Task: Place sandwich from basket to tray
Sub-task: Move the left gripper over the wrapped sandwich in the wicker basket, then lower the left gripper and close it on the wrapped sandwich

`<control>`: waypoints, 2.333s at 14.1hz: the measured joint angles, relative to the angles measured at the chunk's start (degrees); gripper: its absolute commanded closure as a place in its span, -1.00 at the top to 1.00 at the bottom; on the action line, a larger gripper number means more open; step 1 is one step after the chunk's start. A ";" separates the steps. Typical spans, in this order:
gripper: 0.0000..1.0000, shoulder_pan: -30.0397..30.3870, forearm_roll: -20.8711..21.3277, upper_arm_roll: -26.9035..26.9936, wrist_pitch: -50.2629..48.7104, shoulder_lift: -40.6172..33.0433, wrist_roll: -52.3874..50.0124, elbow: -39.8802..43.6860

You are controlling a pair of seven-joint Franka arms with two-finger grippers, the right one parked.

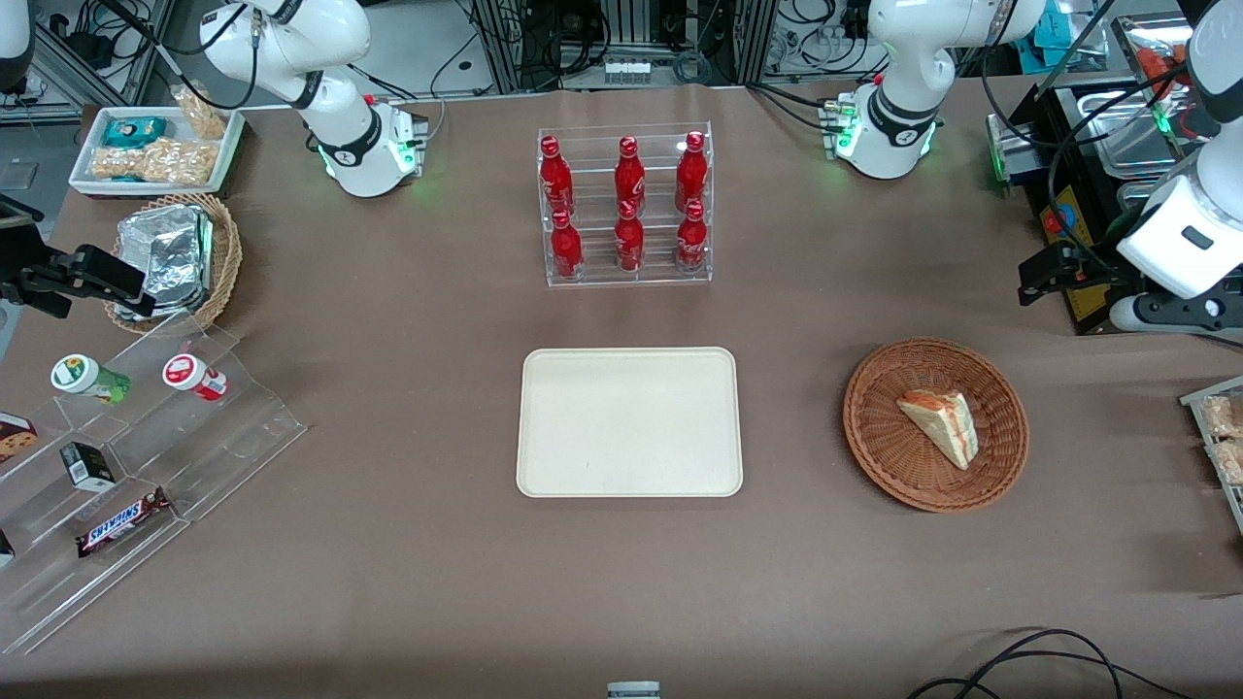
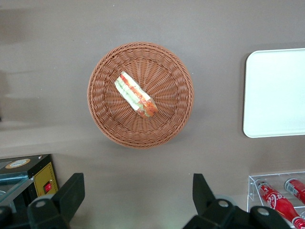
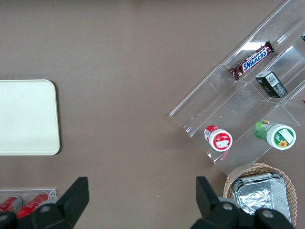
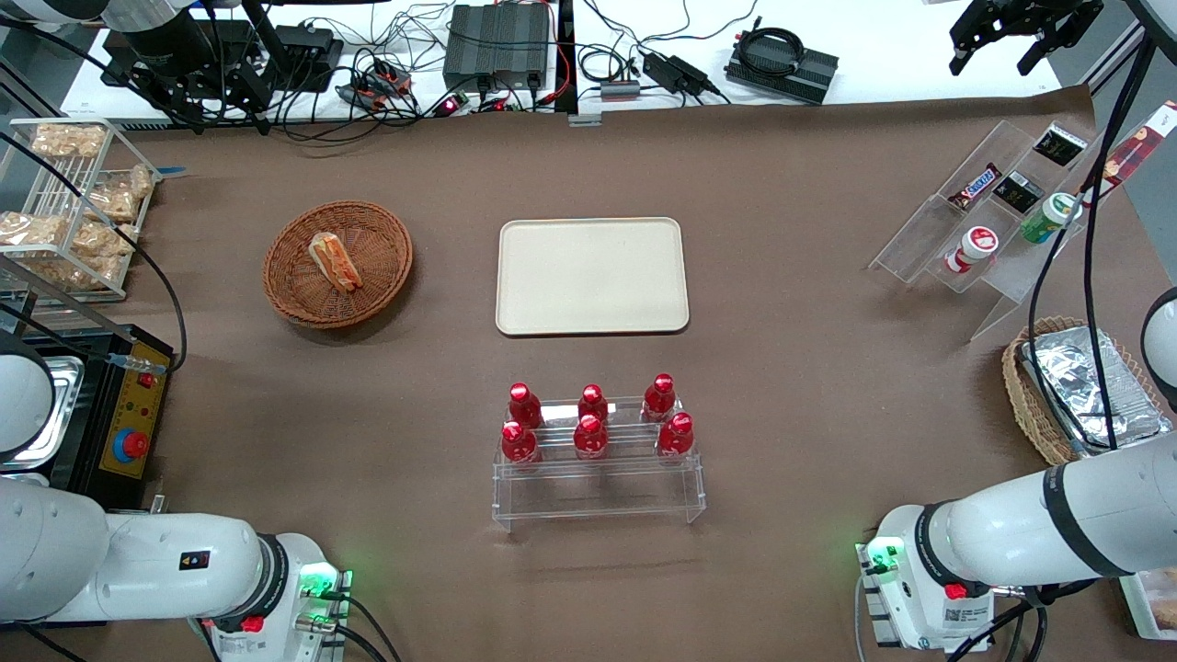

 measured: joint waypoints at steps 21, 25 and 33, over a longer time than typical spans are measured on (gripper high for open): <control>1.00 -0.06 2.61 0.16 21.56 5.16 -3.50 -19.66; 1.00 -0.01 2.65 0.36 35.55 7.24 -15.94 -28.13; 0.39 0.01 2.64 0.42 42.82 17.13 -52.84 -24.93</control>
